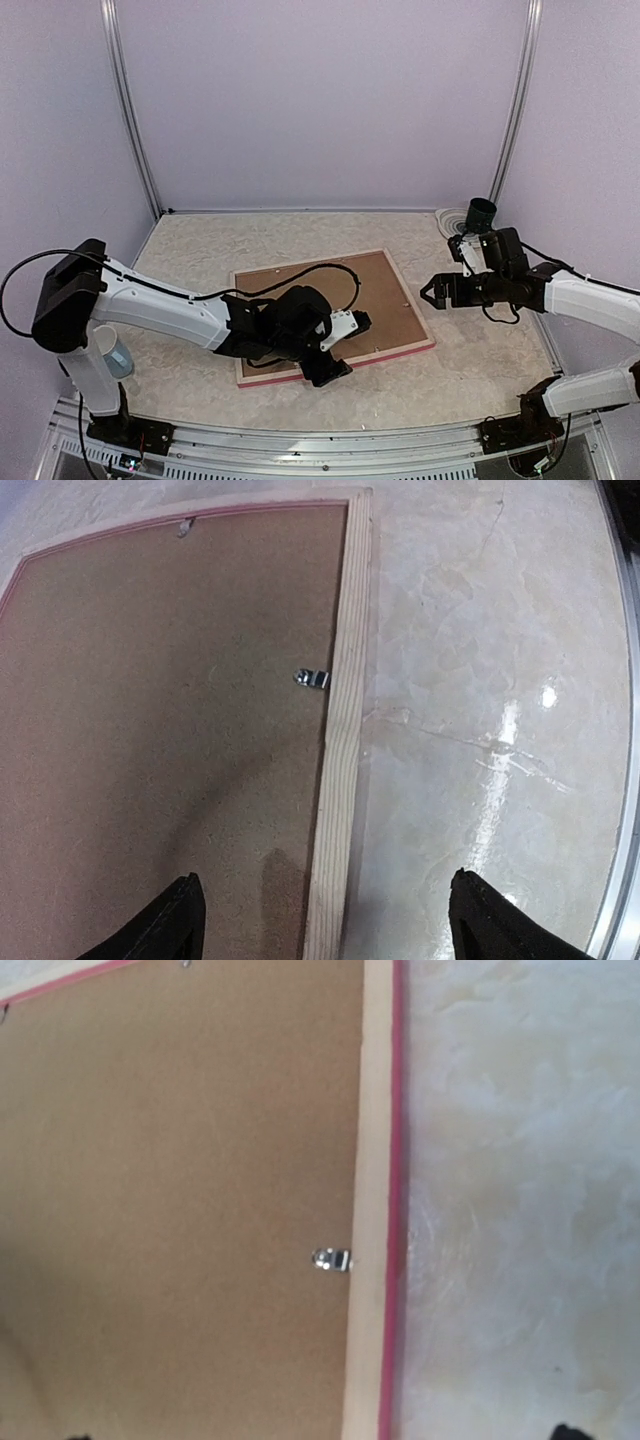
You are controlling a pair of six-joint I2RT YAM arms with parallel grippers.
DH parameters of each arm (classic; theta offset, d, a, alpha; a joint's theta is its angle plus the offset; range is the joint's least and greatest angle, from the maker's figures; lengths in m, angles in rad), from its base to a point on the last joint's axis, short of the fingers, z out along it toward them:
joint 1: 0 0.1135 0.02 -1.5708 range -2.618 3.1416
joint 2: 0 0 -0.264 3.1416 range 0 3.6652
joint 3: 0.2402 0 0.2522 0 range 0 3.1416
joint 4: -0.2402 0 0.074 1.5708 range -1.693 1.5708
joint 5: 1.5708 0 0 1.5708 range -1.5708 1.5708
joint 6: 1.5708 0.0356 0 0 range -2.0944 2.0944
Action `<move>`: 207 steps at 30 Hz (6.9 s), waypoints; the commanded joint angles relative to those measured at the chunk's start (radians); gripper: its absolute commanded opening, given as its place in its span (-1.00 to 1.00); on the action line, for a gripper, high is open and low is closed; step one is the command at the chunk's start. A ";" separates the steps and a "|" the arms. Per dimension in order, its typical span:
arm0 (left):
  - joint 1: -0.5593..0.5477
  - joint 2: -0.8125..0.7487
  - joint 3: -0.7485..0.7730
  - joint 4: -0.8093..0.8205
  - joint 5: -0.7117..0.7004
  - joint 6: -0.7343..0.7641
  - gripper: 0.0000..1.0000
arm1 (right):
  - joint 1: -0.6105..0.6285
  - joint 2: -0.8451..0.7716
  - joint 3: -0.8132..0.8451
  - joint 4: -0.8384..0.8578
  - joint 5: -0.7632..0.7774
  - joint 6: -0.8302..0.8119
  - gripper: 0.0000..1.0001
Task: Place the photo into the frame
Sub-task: Pick up the photo frame from the center of the board, then pass from the left arm to the right, then pass from the right arm to the left
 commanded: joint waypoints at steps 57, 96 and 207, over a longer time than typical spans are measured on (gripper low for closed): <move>0.089 -0.081 0.258 -0.370 0.216 0.062 -1.00 | 0.419 -0.176 0.249 -0.203 0.105 -0.422 0.92; 0.261 -0.093 0.498 -0.666 0.413 0.105 -1.00 | 0.611 -0.034 0.200 0.020 0.457 -1.203 0.82; 0.220 -0.813 0.091 -0.434 -0.010 0.141 0.98 | 0.289 0.070 0.717 -0.443 -0.072 -1.317 -1.00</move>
